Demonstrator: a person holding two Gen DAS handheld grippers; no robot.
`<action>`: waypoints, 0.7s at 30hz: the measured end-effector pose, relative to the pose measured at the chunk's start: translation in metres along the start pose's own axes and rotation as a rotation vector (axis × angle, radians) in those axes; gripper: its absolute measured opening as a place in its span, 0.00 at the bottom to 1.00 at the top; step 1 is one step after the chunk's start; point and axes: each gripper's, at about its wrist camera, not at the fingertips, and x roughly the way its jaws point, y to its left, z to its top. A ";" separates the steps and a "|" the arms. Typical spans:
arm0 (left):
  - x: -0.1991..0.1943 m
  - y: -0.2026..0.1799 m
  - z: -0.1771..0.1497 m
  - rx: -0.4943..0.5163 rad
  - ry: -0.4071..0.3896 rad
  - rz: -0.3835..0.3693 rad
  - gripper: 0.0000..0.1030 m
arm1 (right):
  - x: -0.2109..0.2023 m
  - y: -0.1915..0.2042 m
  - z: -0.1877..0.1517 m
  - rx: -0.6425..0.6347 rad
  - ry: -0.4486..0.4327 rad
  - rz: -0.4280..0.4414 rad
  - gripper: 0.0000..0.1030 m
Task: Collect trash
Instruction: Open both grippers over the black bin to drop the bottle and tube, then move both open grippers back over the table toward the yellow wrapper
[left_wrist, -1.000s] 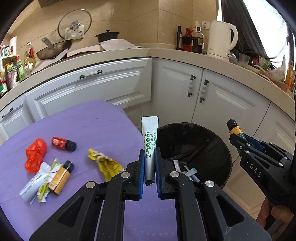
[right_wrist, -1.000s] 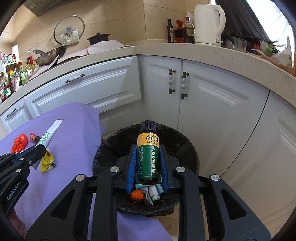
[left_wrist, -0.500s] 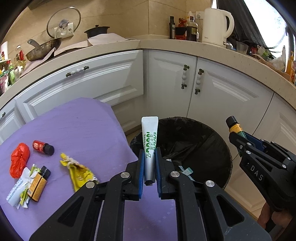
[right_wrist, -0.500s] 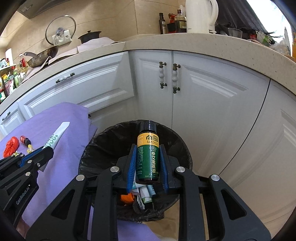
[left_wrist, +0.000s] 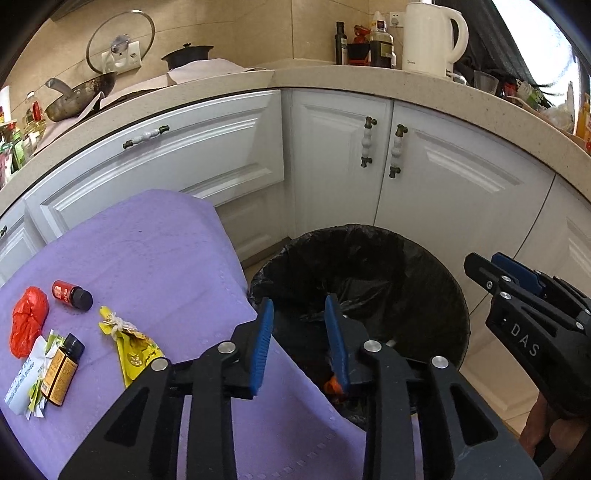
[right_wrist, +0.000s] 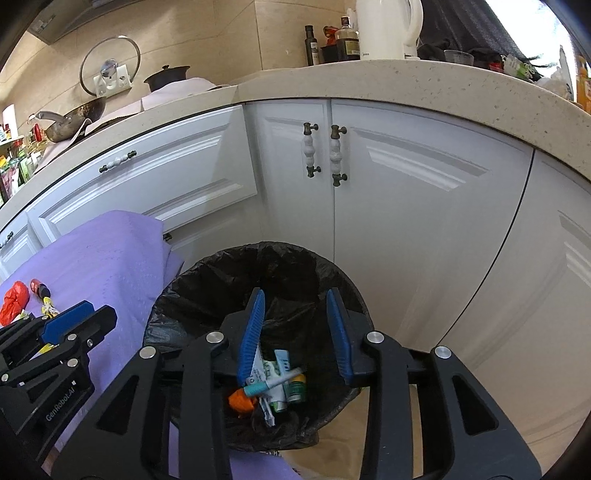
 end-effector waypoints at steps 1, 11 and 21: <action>-0.001 0.001 0.000 -0.003 -0.003 0.001 0.32 | -0.001 0.000 0.000 0.000 0.001 0.003 0.33; -0.023 0.024 -0.007 -0.023 -0.022 0.036 0.47 | -0.015 0.027 0.003 -0.028 -0.009 0.048 0.40; -0.060 0.084 -0.030 -0.075 -0.030 0.142 0.53 | -0.025 0.095 -0.001 -0.108 0.007 0.160 0.41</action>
